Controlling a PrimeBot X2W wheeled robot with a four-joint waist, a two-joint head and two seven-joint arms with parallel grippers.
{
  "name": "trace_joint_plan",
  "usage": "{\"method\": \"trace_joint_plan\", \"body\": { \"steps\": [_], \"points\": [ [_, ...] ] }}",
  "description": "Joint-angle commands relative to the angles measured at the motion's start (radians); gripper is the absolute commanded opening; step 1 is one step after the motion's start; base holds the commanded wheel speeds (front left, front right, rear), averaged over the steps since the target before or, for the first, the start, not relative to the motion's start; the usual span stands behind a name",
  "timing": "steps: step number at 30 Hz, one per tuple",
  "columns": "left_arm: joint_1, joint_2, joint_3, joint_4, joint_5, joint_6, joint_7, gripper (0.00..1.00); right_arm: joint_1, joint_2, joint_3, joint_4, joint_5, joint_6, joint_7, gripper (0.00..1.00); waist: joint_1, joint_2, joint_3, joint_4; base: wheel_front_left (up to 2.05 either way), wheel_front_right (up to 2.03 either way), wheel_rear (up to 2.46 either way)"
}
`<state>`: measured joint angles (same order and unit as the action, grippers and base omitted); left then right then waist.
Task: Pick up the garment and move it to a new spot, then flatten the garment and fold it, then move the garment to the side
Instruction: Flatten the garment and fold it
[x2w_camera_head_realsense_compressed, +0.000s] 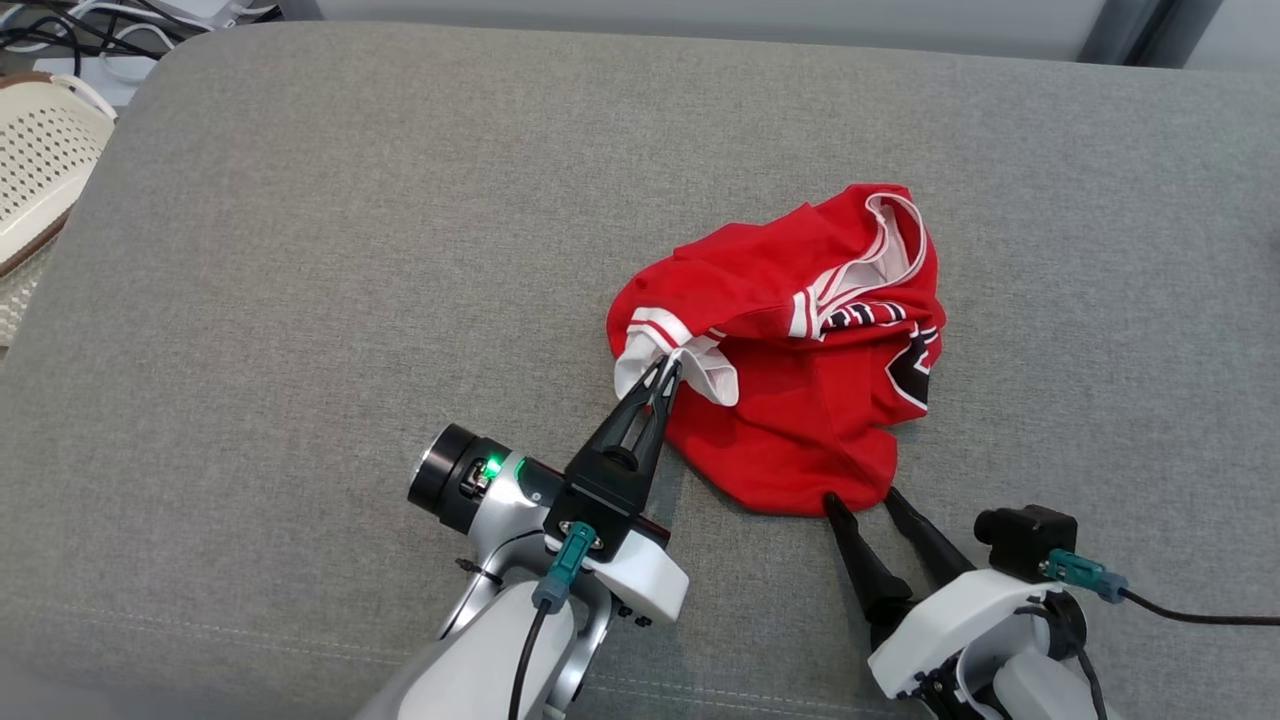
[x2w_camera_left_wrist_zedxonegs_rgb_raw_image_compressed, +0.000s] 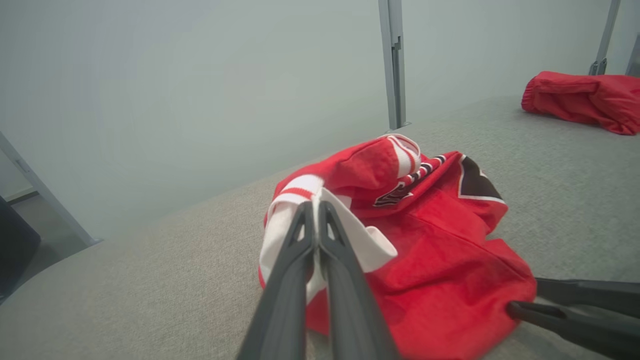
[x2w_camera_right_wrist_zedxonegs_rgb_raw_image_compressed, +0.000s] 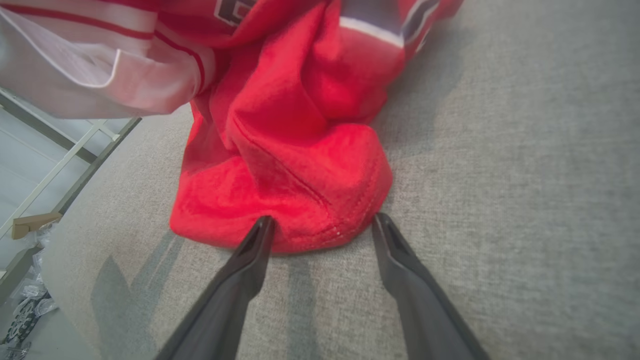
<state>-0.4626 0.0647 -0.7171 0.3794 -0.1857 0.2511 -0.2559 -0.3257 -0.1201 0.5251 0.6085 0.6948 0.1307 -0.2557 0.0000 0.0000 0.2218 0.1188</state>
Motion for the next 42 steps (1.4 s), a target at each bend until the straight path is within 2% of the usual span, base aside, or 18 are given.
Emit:
{"method": "trace_joint_plan", "body": {
  "steps": [1,3,4,5,8,12,16,20,23,24,29,32,34,36,37,38,39,42],
  "points": [
    [-0.012,0.003,0.035,-0.028,0.012,-0.009,-0.006,0.0,-0.019,0.008,0.016,0.007,0.014,0.0,-0.006,1.0,0.0,0.0,0.003,0.007,0.0,0.0,0.0],
    [-0.016,0.0,0.04,-0.032,0.021,-0.02,-0.006,0.0,-0.028,0.012,-0.003,0.041,0.03,0.0,-0.006,0.5,0.0,0.0,0.005,0.013,0.0,0.0,0.0],
    [-0.019,-0.002,0.046,-0.036,0.025,-0.023,-0.006,0.0,-0.032,0.014,-0.015,0.064,0.036,0.0,-0.006,0.09,0.0,0.0,0.007,0.014,0.0,0.0,0.0],
    [-0.019,-0.003,0.049,-0.037,0.028,-0.024,-0.006,0.0,-0.034,0.015,-0.017,0.079,0.039,0.0,-0.006,0.0,0.0,0.0,0.008,0.013,0.0,0.0,0.0],
    [-0.019,-0.008,0.075,-0.043,0.013,-0.036,-0.006,0.0,-0.047,0.006,-0.008,0.108,0.025,0.0,-0.006,0.0,0.0,0.0,0.002,-0.006,0.0,0.0,0.0],
    [-0.011,-0.012,0.131,-0.076,-0.056,-0.057,-0.006,0.0,-0.032,-0.033,-0.067,0.042,0.007,0.0,-0.006,0.0,0.0,0.0,-0.014,-0.03,0.0,0.0,0.0],
    [-0.016,-0.014,0.242,-0.141,-0.204,-0.117,-0.006,0.0,-0.015,-0.114,-0.197,-0.112,-0.065,0.0,-0.006,0.0,0.0,0.0,-0.047,-0.065,0.0,0.0,0.0],
    [-0.051,-0.013,0.368,-0.211,-0.268,-0.15,-0.006,0.0,-0.027,-0.174,-0.324,-0.255,-0.155,0.0,-0.006,0.0,0.0,0.0,-0.075,-0.094,0.0,0.0,0.0],
    [-0.047,0.02,0.474,-0.272,-0.291,-0.164,-0.006,0.0,-0.026,-0.203,-0.395,-0.339,-0.219,0.0,-0.006,0.0,0.0,0.0,-0.08,-0.113,0.0,0.0,0.0],
    [-0.014,0.053,0.528,-0.305,-0.295,-0.162,-0.006,0.0,-0.001,-0.218,-0.408,-0.369,-0.246,0.0,-0.006,0.0,0.0,0.0,-0.078,-0.121,0.0,0.0,0.0],
    [0.174,0.118,0.644,-0.326,-0.294,-0.125,-0.006,0.0,0.154,-0.236,-0.384,-0.328,-0.243,0.0,-0.006,0.0,0.0,0.0,-0.059,-0.118,0.0,0.0,0.0],
    [0.258,0.098,0.668,-0.314,-0.3,-0.132,-0.006,0.0,0.208,-0.223,-0.338,-0.289,-0.219,0.0,-0.006,0.0,0.0,0.0,-0.04,-0.113,0.0,0.0,0.0],
    [0.3,0.06,0.673,-0.303,-0.3,-0.155,-0.006,0.0,0.219,-0.202,-0.303,-0.264,-0.185,0.0,-0.006,0.0,0.0,0.0,-0.022,-0.107,0.0,0.0,0.0],
    [0.309,0.041,0.672,-0.297,-0.289,-0.17,-0.006,0.0,0.216,-0.19,-0.284,-0.251,-0.169,0.0,-0.006,0.45,0.0,0.0,-0.018,-0.105,0.0,0.0,0.0],
    [0.311,0.033,0.673,-0.295,-0.285,-0.176,-0.006,0.0,0.215,-0.186,-0.277,-0.244,-0.159,0.0,-0.006,0.62,0.0,0.0,-0.018,-0.105,0.0,0.0,0.0],
    [0.311,0.025,0.674,-0.293,-0.28,-0.18,-0.006,0.0,0.215,-0.186,-0.266,-0.238,-0.152,0.0,-0.006,0.87,0.0,0.0,-0.018,-0.104,0.0,0.0,0.0],
    [0.31,0.02,0.675,-0.29,-0.272,-0.185,-0.006,0.0,0.215,-0.186,-0.258,-0.235,-0.145,0.0,-0.006,1.0,0.0,0.0,-0.018,-0.103,0.0,0.0,0.0],
    [0.307,0.01,0.683,-0.286,-0.248,-0.195,-0.006,0.0,0.219,-0.189,-0.232,-0.23,-0.115,0.0,-0.006,1.0,0.0,0.0,-0.022,-0.104,0.0,0.0,0.0]
  ]
}}
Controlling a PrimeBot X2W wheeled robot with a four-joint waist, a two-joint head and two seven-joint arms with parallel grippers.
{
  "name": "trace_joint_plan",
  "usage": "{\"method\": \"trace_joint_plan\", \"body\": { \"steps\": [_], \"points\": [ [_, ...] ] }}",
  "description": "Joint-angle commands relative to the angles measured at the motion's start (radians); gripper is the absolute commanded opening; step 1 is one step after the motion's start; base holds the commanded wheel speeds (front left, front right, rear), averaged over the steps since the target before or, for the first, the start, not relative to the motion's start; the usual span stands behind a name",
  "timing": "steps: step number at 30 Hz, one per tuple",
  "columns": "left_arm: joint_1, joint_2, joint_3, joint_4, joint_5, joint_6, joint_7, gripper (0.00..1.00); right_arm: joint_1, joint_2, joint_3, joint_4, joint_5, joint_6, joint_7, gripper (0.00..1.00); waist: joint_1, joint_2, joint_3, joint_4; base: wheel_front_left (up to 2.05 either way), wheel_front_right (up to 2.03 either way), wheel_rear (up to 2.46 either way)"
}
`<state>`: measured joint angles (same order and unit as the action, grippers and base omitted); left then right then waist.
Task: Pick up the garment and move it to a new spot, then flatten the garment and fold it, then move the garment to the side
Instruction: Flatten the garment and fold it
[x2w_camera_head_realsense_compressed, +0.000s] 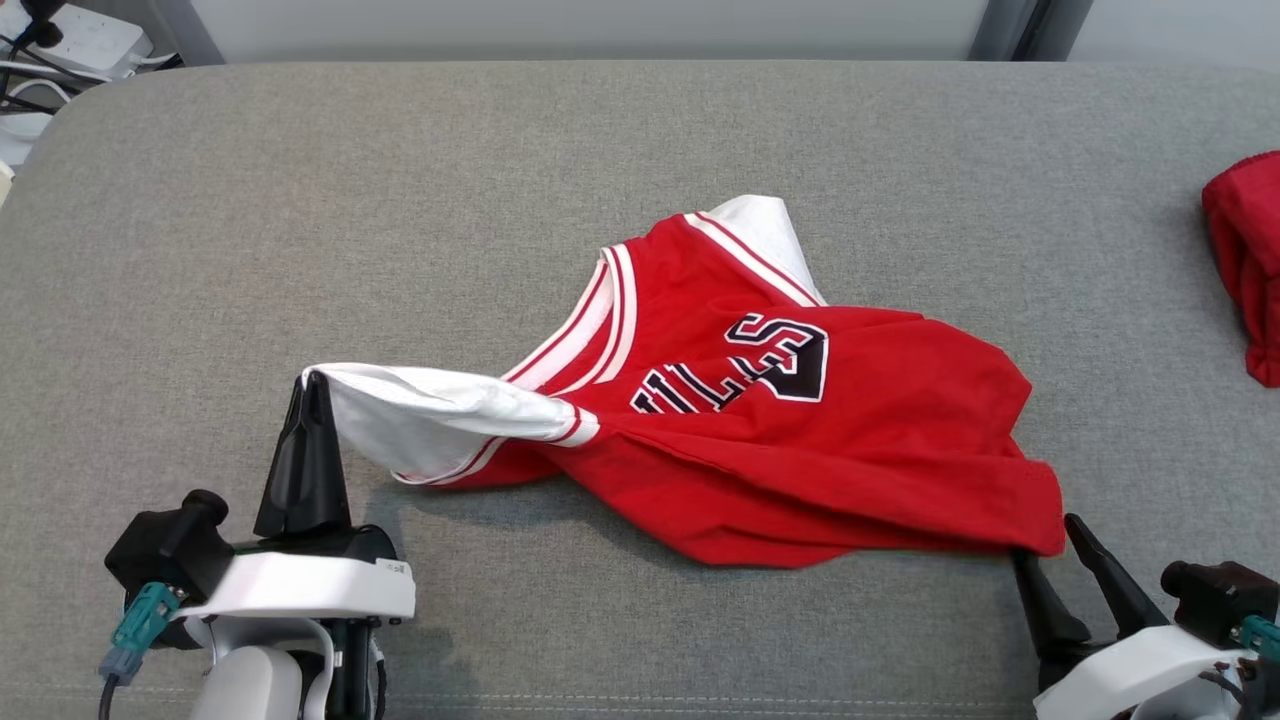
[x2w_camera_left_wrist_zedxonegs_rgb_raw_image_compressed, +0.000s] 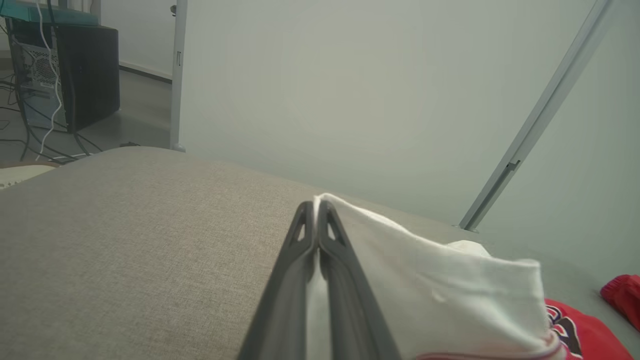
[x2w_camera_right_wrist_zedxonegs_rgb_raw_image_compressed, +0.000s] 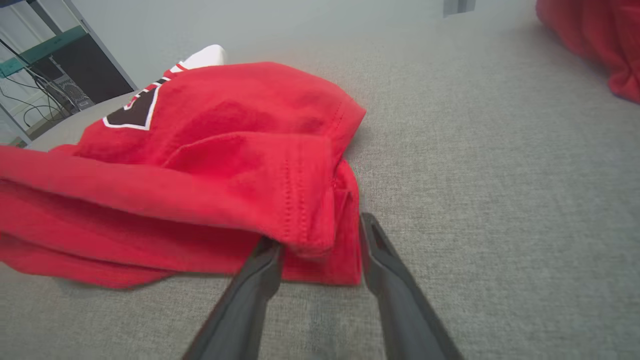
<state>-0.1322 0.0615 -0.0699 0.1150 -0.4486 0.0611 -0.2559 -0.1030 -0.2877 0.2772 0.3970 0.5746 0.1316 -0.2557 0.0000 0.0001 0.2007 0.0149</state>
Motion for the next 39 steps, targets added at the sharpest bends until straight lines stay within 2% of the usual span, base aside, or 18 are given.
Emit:
{"method": "trace_joint_plan", "body": {
  "steps": [1,11,12,13,15,22,24,28,32,37,39],
  "points": [
    [-0.024,0.011,0.039,-0.02,0.024,-0.008,-0.006,0.0,-0.001,-0.024,0.024,-0.018,0.018,-0.001,-0.006,1.0,0.0,-0.0001,-0.002,-0.001,0.0,0.0,0.0],
    [-0.033,-0.004,0.066,-0.011,0.068,-0.029,-0.006,0.0,-0.001,-0.052,0.083,-0.032,0.107,-0.001,-0.006,1.0,0.0,-0.0001,-0.009,-0.003,0.0,0.0,0.0],
    [-0.034,-0.005,0.067,-0.01,0.07,-0.031,-0.006,0.0,-0.003,-0.056,0.089,-0.037,0.103,-0.001,-0.006,0.97,0.0,-0.0001,-0.009,-0.002,0.0,0.0,0.0],
    [-0.036,-0.005,0.069,-0.01,0.072,-0.033,-0.006,0.0,-0.006,-0.058,0.093,-0.046,0.095,-0.001,-0.006,0.58,0.0,-0.0001,-0.009,-0.001,0.0,0.0,0.0],
    [-0.038,-0.007,0.074,-0.009,0.078,-0.037,-0.006,0.0,-0.007,-0.06,0.086,-0.082,0.079,-0.001,-0.006,0.0,0.0,-0.0001,-0.01,0.001,0.0,0.0,0.0],
    [-0.062,-0.009,0.081,-0.034,0.068,-0.062,-0.006,0.0,-0.013,-0.07,0.012,-0.189,0.087,-0.001,-0.006,0.0,0.0,-0.0001,-0.028,-0.004,0.0,0.0,0.0],
    [-0.093,-0.004,0.077,-0.038,0.051,-0.086,-0.003,0.0,-0.043,-0.092,-0.003,-0.226,0.108,-0.001,-0.006,0.0,0.0,-0.0001,-0.042,-0.009,0.0,0.0,0.0],
    [-0.194,0.037,0.069,-0.085,0.011,-0.134,0.053,0.0,-0.165,-0.169,-0.013,-0.277,0.151,-0.001,-0.006,0.0,0.0,-0.0001,-0.085,-0.025,0.0,0.0,0.0],
    [-0.305,0.078,0.056,-0.171,-0.049,-0.163,0.131,0.0,-0.295,-0.243,-0.016,-0.313,0.179,-0.001,-0.006,0.0,0.0,-0.0001,-0.145,-0.032,0.0,0.0,0.0],
    [-0.395,0.107,0.049,-0.33,-0.131,-0.174,0.229,0.0,-0.358,-0.335,-0.02,-0.395,0.231,-0.001,0.013,0.0,0.0,-0.0001,-0.216,-0.03,0.0,0.0,0.0],
    [-0.424,0.109,0.06,-0.41,-0.172,-0.162,0.277,0.0,-0.353,-0.376,-0.051,-0.454,0.264,-0.001,0.039,0.0,0.0,-0.0001,-0.226,-0.03,0.0,0.0,0.0]
  ]
}}
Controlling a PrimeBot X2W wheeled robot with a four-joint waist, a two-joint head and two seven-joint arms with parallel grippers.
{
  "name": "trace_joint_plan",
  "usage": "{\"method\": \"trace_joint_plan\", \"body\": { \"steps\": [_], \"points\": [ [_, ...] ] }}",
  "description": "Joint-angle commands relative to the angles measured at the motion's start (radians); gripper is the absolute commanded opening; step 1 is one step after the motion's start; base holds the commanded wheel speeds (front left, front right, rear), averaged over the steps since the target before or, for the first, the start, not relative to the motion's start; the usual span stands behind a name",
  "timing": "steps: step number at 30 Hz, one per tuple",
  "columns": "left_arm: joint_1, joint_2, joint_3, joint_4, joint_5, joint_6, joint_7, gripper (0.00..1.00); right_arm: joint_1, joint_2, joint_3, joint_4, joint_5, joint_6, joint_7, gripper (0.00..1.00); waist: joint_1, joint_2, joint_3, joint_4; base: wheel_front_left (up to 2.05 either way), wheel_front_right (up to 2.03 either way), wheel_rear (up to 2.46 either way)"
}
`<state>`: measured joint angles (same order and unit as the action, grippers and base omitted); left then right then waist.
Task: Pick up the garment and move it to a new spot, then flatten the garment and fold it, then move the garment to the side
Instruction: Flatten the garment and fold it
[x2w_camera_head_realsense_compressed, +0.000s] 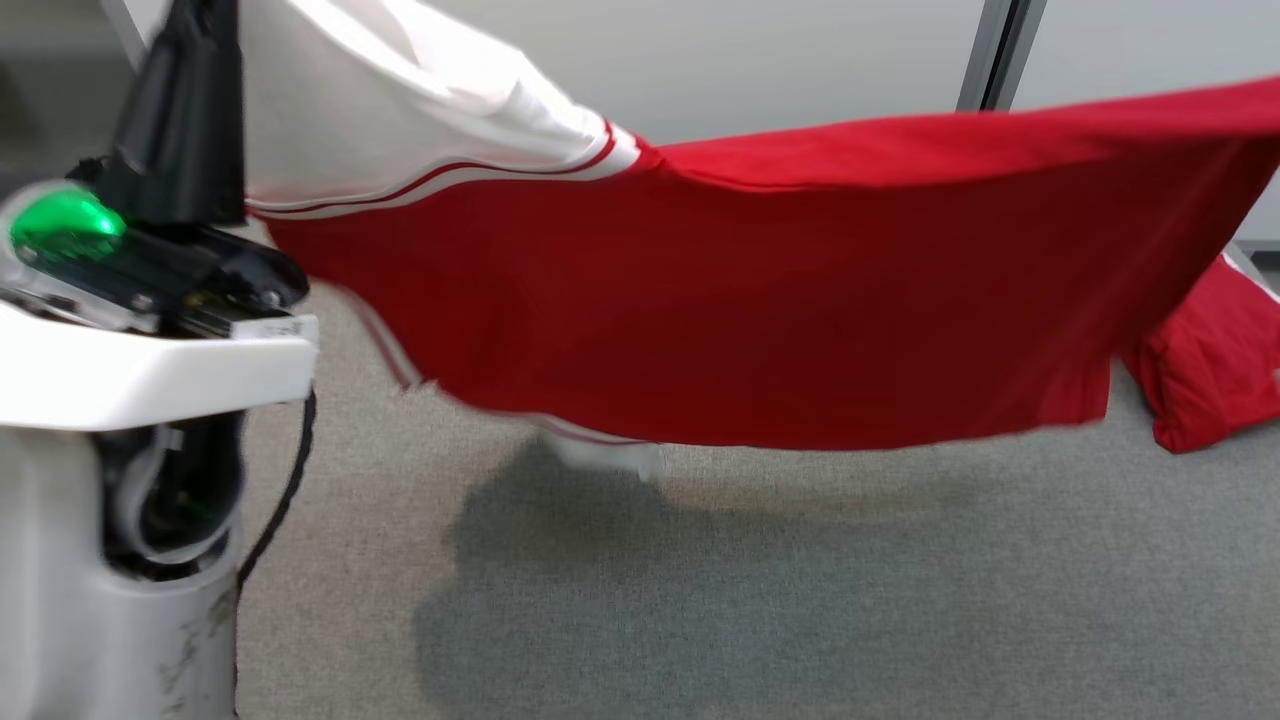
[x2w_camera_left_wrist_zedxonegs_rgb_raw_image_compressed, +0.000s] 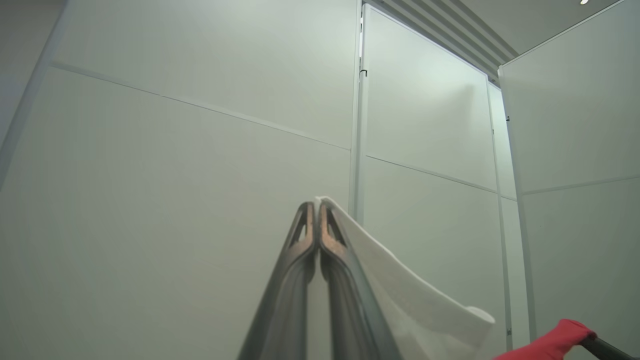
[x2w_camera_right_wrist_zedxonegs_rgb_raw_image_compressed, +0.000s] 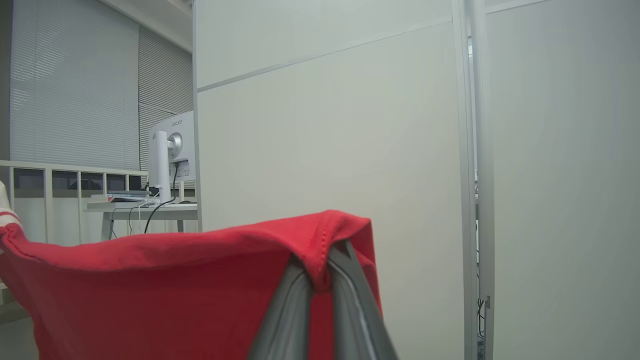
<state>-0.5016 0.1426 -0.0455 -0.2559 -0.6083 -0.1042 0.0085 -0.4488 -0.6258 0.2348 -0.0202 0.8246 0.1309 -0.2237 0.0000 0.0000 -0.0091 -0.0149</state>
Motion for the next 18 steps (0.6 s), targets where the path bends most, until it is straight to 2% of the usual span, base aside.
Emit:
{"method": "trace_joint_plan", "body": {
  "steps": [1,4,7,9,11,13,15,16,17,18],
  "points": [
    [-0.068,0.028,0.04,-0.077,-0.036,0.013,0.043,0.0,0.0,-0.059,-0.036,-0.071,0.036,0.0,0.022,0.0,0.0,0.0,-0.019,0.001,0.0,0.0,0.0],
    [-0.103,0.022,0.054,-0.177,-0.127,0.059,0.152,0.0,0.04,-0.116,-0.172,-0.174,0.109,0.0,0.074,0.0,0.0,0.0,-0.022,0.002,0.0,0.0,0.0],
    [-0.114,0.032,0.061,-0.22,-0.205,0.122,0.28,0.0,0.102,-0.143,-0.293,-0.254,0.177,0.0,0.179,0.0,0.0,0.0,-0.013,0.0,0.0,0.0,0.0],
    [-0.107,0.048,0.051,-0.206,-0.219,0.143,0.337,0.0,0.129,-0.129,-0.319,-0.263,0.186,0.0,0.258,0.0,0.0,0.0,0.008,-0.002,0.0,0.0,0.0],
    [-0.107,0.051,0.036,-0.146,-0.218,0.141,0.351,0.0,0.114,-0.086,-0.291,-0.233,0.186,0.0,0.328,0.0,0.0,0.0,0.039,0.0,0.0,0.0,0.0],
    [-0.135,0.059,0.016,-0.038,-0.174,0.112,0.312,0.0,0.036,-0.031,-0.24,-0.151,0.156,0.0,0.374,0.0,0.0,0.0,0.073,0.003,0.0,0.0,0.0],
    [-0.197,0.07,-0.013,0.112,-0.096,0.067,0.232,0.0,-0.098,0.031,-0.171,-0.009,0.086,0.0,0.402,0.0,0.0,0.0,0.105,0.004,0.0,0.0,0.0],
    [-0.292,0.079,-0.049,0.295,-0.002,0.038,0.129,0.0,-0.274,0.109,-0.101,0.174,-0.004,0.0,0.388,0.0,0.0,0.0,0.129,0.003,0.0,0.0,0.0],
    [-0.401,0.078,-0.077,0.5,0.081,0.026,0.008,0.0,-0.453,0.205,-0.056,0.392,-0.089,0.0,0.315,0.0,0.0,0.0,0.12,0.0,0.0,0.0,0.0],
    [-0.462,0.082,-0.089,0.591,0.124,0.024,-0.058,0.0,-0.537,0.247,-0.038,0.495,-0.133,0.0,0.262,0.0,0.0,0.0,0.113,-0.003,0.0,0.0,0.0]
  ]
}}
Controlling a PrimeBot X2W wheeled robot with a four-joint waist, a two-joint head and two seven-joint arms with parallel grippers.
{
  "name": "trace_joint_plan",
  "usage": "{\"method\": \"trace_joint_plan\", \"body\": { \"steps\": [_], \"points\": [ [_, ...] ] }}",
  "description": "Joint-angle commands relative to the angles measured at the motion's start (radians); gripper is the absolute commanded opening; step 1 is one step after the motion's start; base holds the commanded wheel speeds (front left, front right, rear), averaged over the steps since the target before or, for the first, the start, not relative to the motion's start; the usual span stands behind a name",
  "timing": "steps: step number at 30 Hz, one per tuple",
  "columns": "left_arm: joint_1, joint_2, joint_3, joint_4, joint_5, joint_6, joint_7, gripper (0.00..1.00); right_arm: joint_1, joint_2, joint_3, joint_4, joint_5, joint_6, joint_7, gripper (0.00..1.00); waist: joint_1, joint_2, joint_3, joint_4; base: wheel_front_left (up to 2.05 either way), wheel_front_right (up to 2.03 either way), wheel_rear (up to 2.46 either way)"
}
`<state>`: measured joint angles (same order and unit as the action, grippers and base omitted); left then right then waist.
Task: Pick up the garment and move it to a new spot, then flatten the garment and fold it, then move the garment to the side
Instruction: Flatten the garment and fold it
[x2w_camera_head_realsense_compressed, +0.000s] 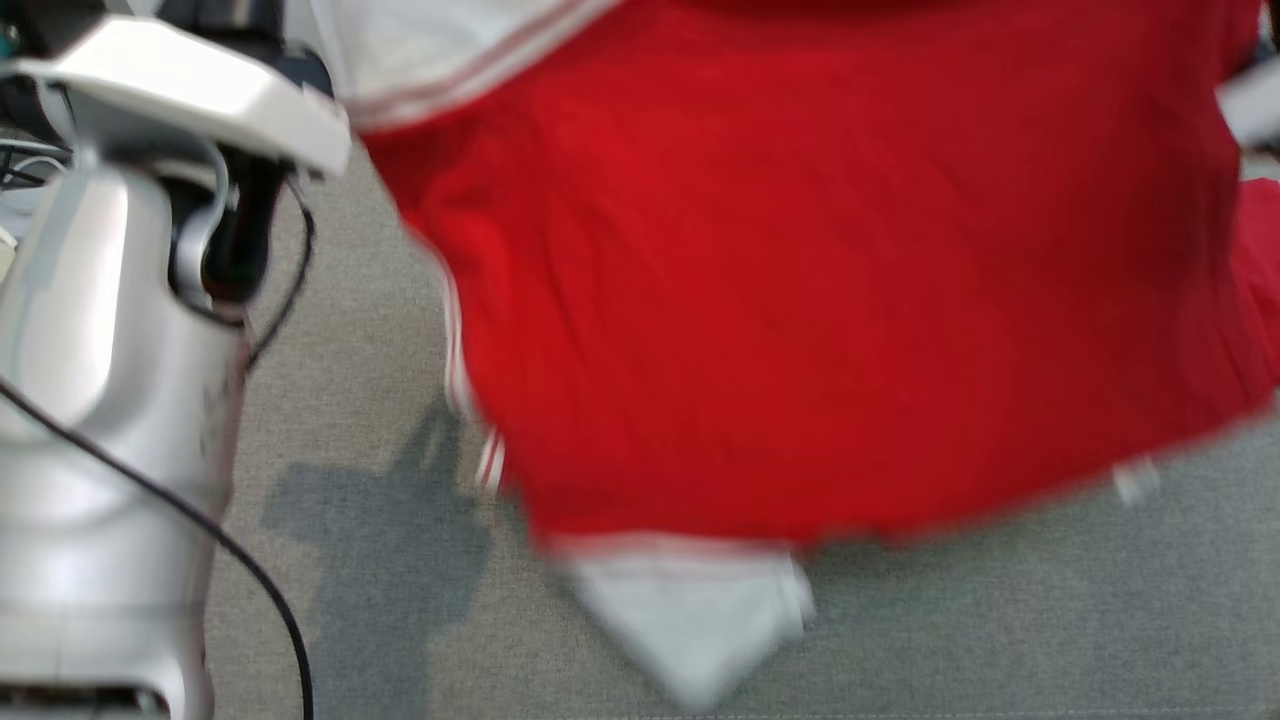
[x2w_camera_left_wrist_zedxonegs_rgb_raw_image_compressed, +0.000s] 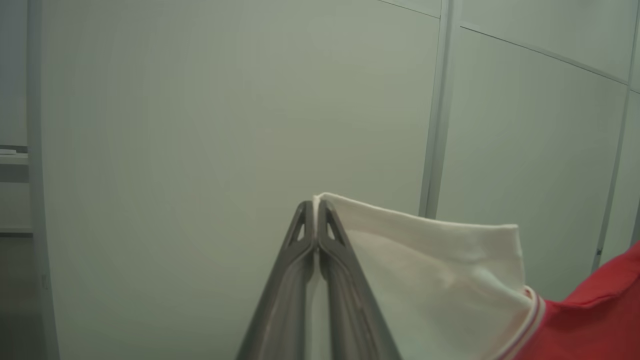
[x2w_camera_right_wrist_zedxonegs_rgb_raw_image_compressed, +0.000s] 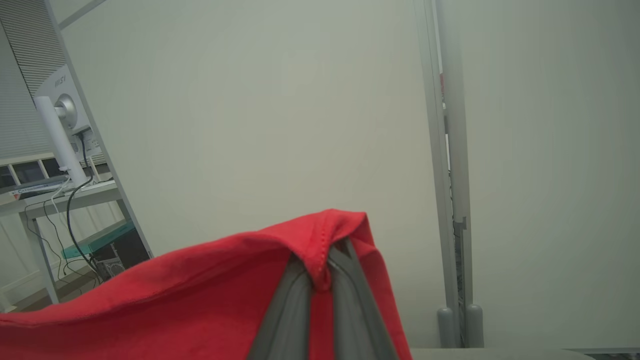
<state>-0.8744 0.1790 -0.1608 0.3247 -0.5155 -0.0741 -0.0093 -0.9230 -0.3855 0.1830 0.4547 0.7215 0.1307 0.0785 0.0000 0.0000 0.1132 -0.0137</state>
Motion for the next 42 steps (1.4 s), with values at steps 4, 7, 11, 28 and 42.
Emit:
{"method": "trace_joint_plan", "body": {
  "steps": [4,7,11,28,42],
  "points": [
    [-0.326,0.032,0.017,0.225,0.106,-0.017,-0.231,0.0,-0.346,0.087,0.054,0.295,-0.156,0.0,-0.26,0.0,0.0,0.0,0.013,0.0,0.0,0.0,0.0],
    [-0.384,0.034,-0.005,0.272,0.136,-0.033,-0.248,0.0,-0.421,0.086,0.108,0.389,-0.203,0.0,-0.289,0.0,0.0,0.0,0.036,0.005,0.0,0.0,0.0],
    [-0.337,0.011,-0.026,0.281,0.135,-0.052,-0.252,0.0,-0.416,0.086,0.205,0.524,-0.204,0.0,-0.307,0.0,0.0,0.0,0.082,0.016,0.0,0.0,0.0],
    [0.299,-0.027,-0.218,0.181,-0.039,-0.056,-0.252,0.0,0.074,0.035,0.5,0.575,0.077,0.0,-0.262,0.0,0.0,0.0,0.179,0.015,0.0,0.0,0.0],
    [0.593,0.089,-0.303,-0.057,-0.032,-0.056,-0.236,0.0,0.268,-0.096,0.551,0.464,0.337,0.0,-0.194,0.0,0.0,0.0,0.1,0.048,0.0,0.0,0.0]
  ]
}}
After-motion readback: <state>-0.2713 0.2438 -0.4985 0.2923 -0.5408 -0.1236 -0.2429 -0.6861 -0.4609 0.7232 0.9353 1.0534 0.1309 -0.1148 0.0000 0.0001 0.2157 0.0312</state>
